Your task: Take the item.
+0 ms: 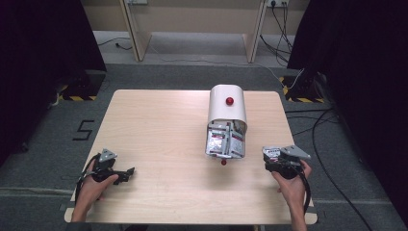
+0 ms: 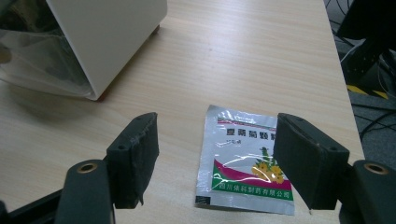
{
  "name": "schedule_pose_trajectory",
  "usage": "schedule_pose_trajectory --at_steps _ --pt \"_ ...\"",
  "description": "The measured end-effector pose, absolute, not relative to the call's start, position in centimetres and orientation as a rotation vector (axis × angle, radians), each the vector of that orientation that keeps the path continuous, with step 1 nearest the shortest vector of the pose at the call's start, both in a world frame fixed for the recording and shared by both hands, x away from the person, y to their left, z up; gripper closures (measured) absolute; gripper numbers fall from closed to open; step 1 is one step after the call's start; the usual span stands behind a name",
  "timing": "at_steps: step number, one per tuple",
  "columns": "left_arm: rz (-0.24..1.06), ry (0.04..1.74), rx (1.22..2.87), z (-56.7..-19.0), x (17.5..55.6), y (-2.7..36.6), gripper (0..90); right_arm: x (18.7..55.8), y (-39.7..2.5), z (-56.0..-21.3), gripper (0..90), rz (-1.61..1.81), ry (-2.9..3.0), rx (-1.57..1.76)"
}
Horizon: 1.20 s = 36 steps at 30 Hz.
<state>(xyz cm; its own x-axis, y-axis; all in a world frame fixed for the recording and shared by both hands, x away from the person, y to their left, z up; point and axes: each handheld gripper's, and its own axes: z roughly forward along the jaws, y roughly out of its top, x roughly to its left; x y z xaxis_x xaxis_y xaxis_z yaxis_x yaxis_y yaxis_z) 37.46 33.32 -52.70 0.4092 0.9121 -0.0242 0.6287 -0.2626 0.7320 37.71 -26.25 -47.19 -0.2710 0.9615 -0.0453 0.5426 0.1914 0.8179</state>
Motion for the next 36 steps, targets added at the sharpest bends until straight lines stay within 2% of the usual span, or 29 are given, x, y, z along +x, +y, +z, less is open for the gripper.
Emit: schedule_pose_trajectory --at_steps 18,36 --pt "0.540 1.304 1.997 -52.7 37.4 33.4 0.0 36.4 -25.2 -46.9 27.2 0.986 1.917 1.376" --pt "0.539 1.305 1.996 -52.7 37.4 33.4 0.0 33.4 -25.1 -47.6 23.5 1.033 1.936 1.360"
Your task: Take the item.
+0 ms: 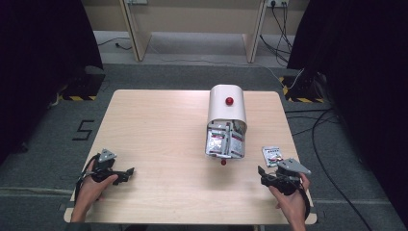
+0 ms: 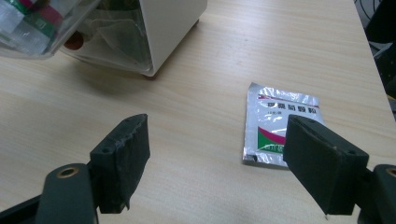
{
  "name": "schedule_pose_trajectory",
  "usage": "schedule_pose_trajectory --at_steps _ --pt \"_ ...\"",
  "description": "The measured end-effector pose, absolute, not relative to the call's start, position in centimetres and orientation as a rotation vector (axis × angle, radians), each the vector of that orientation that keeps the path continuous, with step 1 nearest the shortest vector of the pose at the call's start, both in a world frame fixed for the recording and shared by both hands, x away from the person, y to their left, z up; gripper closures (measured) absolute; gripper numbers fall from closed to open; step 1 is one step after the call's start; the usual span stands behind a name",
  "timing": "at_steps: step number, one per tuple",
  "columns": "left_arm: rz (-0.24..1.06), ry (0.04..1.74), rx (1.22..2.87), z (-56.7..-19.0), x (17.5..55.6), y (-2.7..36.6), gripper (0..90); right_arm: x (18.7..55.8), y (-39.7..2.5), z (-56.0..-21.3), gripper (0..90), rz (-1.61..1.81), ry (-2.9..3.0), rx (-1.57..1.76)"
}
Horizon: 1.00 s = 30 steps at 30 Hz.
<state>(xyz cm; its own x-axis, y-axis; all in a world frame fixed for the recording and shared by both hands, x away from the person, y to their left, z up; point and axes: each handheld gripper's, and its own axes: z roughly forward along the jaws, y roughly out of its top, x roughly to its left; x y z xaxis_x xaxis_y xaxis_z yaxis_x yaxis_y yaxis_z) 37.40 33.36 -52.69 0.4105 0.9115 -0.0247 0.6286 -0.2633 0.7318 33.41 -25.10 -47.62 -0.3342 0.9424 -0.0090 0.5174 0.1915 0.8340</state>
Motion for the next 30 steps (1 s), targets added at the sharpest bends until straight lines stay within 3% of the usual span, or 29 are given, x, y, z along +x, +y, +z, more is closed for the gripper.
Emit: schedule_pose_trajectory --at_steps 30 --pt "0.539 1.306 1.996 -52.7 37.4 33.4 0.0 29.2 -25.0 -51.0 19.6 1.074 2.019 1.375"
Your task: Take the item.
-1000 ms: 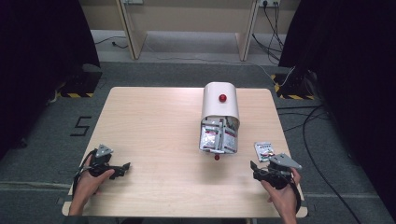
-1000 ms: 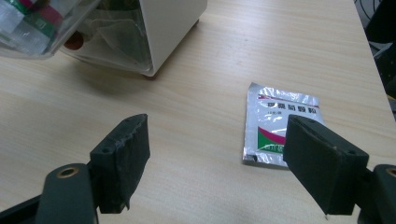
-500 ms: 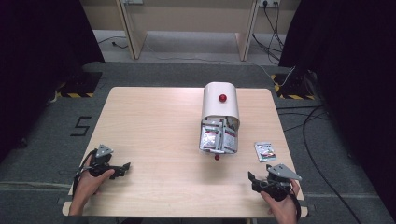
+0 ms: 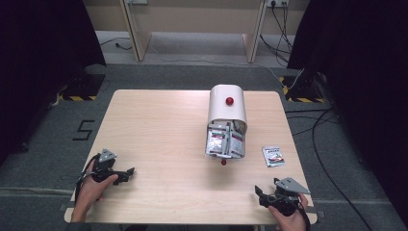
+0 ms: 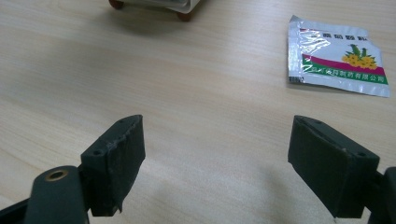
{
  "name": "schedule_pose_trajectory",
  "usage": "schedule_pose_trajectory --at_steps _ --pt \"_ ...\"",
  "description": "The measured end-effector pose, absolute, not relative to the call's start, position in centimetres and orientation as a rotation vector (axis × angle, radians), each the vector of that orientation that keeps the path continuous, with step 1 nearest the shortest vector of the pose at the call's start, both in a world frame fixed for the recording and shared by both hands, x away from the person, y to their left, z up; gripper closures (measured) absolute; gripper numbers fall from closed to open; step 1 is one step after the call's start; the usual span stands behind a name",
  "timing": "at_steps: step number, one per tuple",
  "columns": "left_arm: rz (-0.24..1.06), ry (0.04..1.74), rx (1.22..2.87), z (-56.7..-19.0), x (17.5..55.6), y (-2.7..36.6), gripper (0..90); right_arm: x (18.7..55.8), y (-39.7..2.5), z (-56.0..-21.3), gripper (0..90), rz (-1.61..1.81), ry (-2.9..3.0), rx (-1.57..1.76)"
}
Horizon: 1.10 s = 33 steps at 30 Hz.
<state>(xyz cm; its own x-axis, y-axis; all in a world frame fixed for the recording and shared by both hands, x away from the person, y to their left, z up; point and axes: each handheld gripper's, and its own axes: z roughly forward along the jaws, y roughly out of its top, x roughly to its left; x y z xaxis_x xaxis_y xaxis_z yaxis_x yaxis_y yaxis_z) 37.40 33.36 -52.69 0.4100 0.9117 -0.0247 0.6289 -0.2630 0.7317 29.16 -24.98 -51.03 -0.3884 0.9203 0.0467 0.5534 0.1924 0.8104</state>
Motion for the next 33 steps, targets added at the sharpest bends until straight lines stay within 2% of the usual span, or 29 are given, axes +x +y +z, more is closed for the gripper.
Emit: schedule_pose_trajectory --at_steps 33 --pt "0.539 1.306 1.996 -52.7 37.4 33.4 0.0 26.9 -24.2 -52.4 16.7 0.991 2.072 1.348"
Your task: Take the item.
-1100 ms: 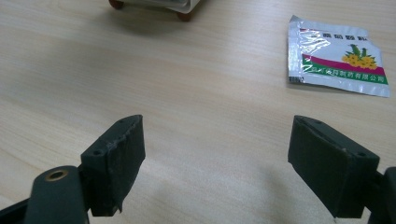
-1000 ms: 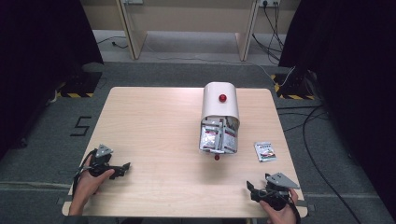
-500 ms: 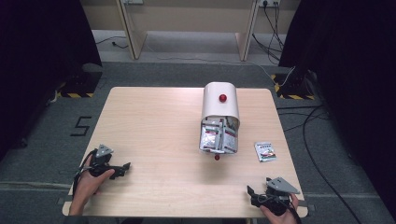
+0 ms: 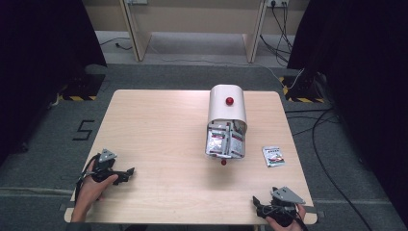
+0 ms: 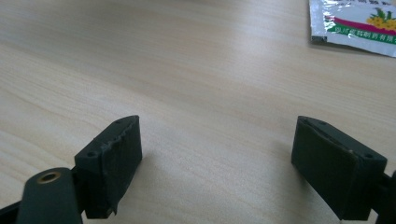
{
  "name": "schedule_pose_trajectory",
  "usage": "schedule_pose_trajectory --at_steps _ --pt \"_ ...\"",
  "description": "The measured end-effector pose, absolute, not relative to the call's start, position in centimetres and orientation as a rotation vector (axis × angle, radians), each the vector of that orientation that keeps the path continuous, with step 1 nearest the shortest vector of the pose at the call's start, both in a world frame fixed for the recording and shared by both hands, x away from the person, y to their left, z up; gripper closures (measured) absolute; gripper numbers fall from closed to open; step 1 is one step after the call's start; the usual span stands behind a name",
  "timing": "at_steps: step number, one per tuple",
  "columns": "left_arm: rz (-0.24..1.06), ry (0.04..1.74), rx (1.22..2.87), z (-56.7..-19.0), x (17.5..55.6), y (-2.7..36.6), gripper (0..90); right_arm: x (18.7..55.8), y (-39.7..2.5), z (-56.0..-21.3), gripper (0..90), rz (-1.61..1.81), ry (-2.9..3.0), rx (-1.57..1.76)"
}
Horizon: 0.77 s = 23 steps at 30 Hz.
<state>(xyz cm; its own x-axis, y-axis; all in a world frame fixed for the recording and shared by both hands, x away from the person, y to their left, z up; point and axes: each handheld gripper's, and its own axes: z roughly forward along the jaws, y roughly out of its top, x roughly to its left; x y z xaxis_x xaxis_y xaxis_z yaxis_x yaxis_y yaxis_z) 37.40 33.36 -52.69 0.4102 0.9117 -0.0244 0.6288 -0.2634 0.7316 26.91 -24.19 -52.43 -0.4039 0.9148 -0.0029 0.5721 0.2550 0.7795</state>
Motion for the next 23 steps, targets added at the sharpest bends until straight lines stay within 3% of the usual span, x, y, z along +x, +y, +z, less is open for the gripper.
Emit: schedule_pose_trajectory --at_steps 23 --pt "0.539 1.305 1.997 -52.69 37.40 33.37 0.0 26.51 -24.26 -52.82 15.8 1.017 2.056 1.312"
